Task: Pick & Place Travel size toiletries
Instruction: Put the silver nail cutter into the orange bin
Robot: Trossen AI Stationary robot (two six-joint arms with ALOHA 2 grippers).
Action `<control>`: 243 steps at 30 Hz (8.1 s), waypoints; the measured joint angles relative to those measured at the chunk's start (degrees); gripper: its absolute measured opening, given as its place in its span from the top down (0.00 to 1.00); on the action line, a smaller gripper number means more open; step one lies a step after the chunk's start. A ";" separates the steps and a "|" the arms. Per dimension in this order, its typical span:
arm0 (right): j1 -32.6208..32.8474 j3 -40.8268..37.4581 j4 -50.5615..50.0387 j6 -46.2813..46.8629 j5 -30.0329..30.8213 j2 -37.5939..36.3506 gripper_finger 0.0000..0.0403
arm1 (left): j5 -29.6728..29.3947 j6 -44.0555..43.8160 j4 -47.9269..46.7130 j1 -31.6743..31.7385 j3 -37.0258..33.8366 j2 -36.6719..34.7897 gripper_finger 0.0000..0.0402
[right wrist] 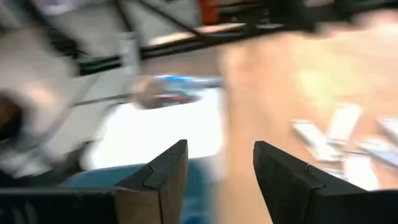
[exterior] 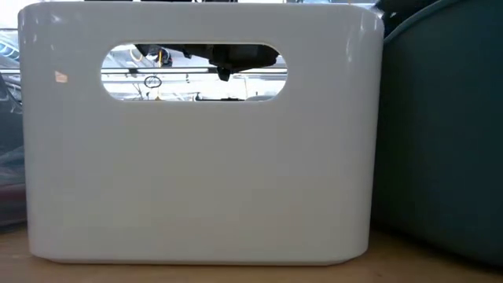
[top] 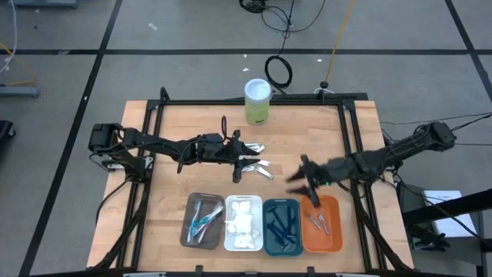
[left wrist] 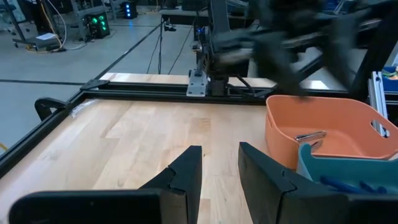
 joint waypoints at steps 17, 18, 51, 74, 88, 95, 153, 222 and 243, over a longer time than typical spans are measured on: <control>-19.51 9.66 -5.65 -11.94 -6.59 30.03 0.58 | 0.02 -0.13 -1.00 0.00 -0.02 0.00 0.74; -19.49 10.06 -5.13 -12.61 -6.55 31.60 0.58 | -0.01 -0.16 -1.01 0.00 -0.01 0.00 0.74; -19.41 10.46 -0.60 -20.11 -2.46 42.68 0.87 | -1.44 -0.75 -1.44 0.04 -0.04 -0.02 0.74; -6.19 10.43 -35.90 1.56 -8.05 4.18 0.87 | -1.46 -0.85 -3.80 0.09 -0.02 -0.02 0.74; 16.00 2.03 -38.33 41.09 -12.52 -1.25 0.86 | -2.49 -0.40 -3.01 0.13 -0.02 -0.02 0.74; 17.23 -4.18 -25.34 47.46 -12.64 -1.49 0.67 | -2.49 -0.44 -2.36 0.15 -0.02 -0.02 0.74; -26.37 15.66 -0.95 -21.22 -7.99 46.97 0.59 | -15.89 -2.23 -24.04 0.26 -0.02 -15.58 0.74; 21.57 12.46 -49.79 40.82 -1.73 8.06 0.67 | -15.85 -3.45 -24.90 0.26 -0.02 -15.56 0.74; 13.21 8.35 -35.51 26.87 -1.96 5.76 0.43 | -6.15 -6.32 -34.55 -1.51 -0.04 -7.93 0.74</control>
